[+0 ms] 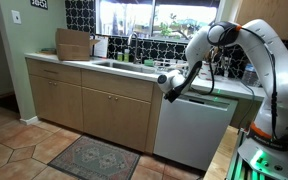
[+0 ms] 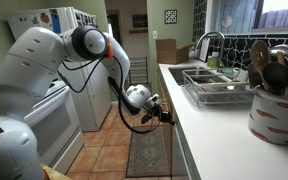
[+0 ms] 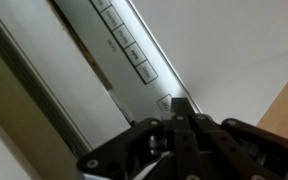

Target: Press a button on the left of the dish washing machine controlling panel

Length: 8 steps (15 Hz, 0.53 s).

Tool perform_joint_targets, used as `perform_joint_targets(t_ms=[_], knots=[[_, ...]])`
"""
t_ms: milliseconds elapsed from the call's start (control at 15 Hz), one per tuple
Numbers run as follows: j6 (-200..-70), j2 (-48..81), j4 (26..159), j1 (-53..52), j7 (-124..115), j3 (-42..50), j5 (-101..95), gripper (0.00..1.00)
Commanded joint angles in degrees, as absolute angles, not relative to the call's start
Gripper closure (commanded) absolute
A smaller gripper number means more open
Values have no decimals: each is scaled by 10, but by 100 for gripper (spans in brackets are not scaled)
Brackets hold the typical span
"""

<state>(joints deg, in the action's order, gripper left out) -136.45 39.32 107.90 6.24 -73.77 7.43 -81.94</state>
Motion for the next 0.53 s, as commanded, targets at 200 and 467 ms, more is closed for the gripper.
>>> perform_joint_targets(t_ms=[200,467], knots=[[-1354,404,1071,63,-739,80,-857,100],[-1342,405,1073,65,-731,78,-860,100]])
